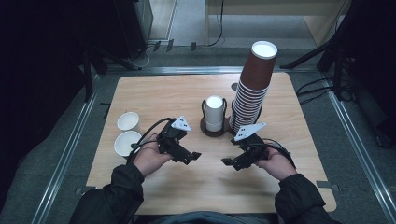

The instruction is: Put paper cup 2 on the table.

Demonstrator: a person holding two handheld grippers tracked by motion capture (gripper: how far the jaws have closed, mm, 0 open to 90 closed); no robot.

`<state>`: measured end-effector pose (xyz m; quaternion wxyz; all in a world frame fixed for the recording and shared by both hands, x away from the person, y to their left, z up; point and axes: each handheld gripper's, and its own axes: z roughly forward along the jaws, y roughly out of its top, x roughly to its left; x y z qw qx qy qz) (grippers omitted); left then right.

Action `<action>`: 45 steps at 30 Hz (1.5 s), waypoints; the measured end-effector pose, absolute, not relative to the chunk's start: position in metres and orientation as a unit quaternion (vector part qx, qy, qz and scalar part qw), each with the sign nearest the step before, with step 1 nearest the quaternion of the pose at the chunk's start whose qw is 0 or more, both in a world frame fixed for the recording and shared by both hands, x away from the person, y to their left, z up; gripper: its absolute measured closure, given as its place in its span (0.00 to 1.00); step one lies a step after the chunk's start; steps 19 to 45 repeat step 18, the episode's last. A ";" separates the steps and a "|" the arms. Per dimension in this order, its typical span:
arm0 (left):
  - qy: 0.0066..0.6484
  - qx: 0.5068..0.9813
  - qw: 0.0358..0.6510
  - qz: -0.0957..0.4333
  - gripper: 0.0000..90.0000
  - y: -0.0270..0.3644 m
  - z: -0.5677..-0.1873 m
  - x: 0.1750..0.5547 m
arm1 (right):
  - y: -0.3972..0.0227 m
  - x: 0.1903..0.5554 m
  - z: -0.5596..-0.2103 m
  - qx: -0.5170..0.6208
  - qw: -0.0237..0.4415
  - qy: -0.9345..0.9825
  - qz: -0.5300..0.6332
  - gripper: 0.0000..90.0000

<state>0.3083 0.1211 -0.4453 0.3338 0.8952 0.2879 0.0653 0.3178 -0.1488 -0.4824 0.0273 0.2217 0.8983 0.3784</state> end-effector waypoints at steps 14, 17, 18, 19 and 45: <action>0.290 0.895 0.330 0.073 0.00 0.115 -0.459 0.307 | -0.148 0.317 -0.483 0.221 0.029 0.899 0.378 0.17; 0.289 0.897 0.326 0.072 0.00 0.116 -0.461 0.308 | -0.148 0.318 -0.484 0.221 0.029 0.899 0.377 0.17; 0.291 0.896 0.326 0.073 0.00 0.116 -0.461 0.308 | -0.148 0.318 -0.484 0.220 0.029 0.900 0.376 0.17; 0.291 0.896 0.326 0.073 0.00 0.116 -0.461 0.308 | -0.148 0.318 -0.484 0.220 0.029 0.900 0.376 0.17; 0.291 0.896 0.326 0.073 0.00 0.116 -0.461 0.308 | -0.148 0.318 -0.484 0.220 0.029 0.900 0.376 0.17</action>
